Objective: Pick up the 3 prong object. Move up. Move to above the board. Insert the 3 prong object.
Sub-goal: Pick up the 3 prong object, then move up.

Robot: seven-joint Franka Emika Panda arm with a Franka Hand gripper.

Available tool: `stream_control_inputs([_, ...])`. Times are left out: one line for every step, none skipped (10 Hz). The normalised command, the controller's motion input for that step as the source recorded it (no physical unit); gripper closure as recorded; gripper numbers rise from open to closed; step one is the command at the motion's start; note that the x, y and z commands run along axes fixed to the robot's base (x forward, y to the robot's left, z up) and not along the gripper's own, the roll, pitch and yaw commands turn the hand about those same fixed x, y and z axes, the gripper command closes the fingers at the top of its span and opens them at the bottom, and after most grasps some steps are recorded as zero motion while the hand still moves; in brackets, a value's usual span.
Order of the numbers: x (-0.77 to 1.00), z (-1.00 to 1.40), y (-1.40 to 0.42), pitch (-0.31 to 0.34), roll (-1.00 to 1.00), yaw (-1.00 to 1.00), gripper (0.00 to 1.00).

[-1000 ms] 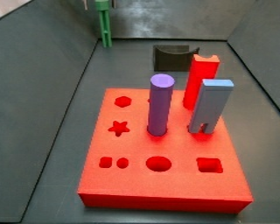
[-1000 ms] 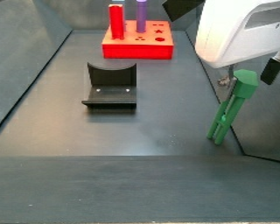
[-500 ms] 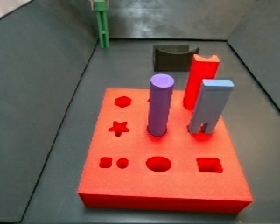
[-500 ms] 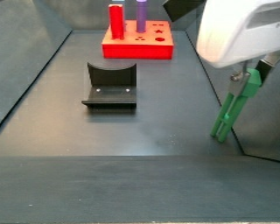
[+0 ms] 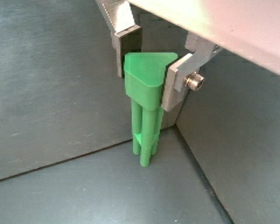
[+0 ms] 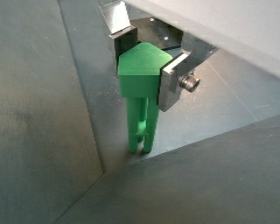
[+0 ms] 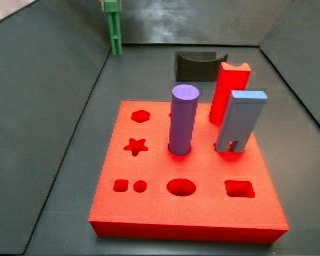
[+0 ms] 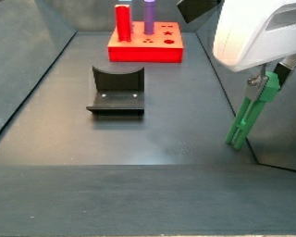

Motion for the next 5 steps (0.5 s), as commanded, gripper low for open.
stream_control_inputs([0.00, 0.00, 0.00, 0.000, 0.00, 0.00, 1.00])
stream_control_inputs([0.00, 0.83, 0.00, 0.000, 0.00, 0.00, 1.00])
stream_control_inputs([-0.10, 0.80, -0.06, 0.053, -0.03, 0.00, 1.00])
stream_control_inputs([-0.10, 0.67, -0.05, 0.060, -0.03, 0.00, 1.00])
stream_control_inputs([-0.07, 0.53, -0.03, 0.056, -0.01, 0.00, 1.00])
